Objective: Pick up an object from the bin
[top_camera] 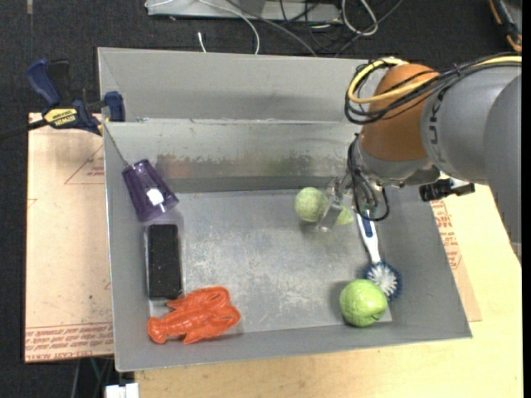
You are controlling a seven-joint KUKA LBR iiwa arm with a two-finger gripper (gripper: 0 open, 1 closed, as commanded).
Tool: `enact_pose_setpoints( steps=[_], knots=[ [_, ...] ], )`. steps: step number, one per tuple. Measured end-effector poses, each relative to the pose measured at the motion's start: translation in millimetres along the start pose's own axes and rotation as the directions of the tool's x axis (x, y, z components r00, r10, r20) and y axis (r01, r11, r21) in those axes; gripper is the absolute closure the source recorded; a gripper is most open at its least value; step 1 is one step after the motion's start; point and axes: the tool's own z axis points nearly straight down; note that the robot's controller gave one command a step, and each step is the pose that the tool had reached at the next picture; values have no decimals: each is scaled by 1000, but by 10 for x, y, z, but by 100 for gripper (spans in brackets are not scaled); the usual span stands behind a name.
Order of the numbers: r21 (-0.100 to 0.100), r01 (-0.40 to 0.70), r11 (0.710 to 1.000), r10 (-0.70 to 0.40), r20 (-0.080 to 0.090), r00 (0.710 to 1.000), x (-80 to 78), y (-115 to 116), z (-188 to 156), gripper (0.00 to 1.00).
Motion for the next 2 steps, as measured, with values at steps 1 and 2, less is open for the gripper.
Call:
enact_pose_setpoints(
  steps=[1, 2],
  knots=[
    [-1, 0, 1000, 0, 2, 1000, -9, 3, -221, 100],
    [-1, 2, 1000, -2, 1, 1000, -9, 7, -567, 100]
  ],
)
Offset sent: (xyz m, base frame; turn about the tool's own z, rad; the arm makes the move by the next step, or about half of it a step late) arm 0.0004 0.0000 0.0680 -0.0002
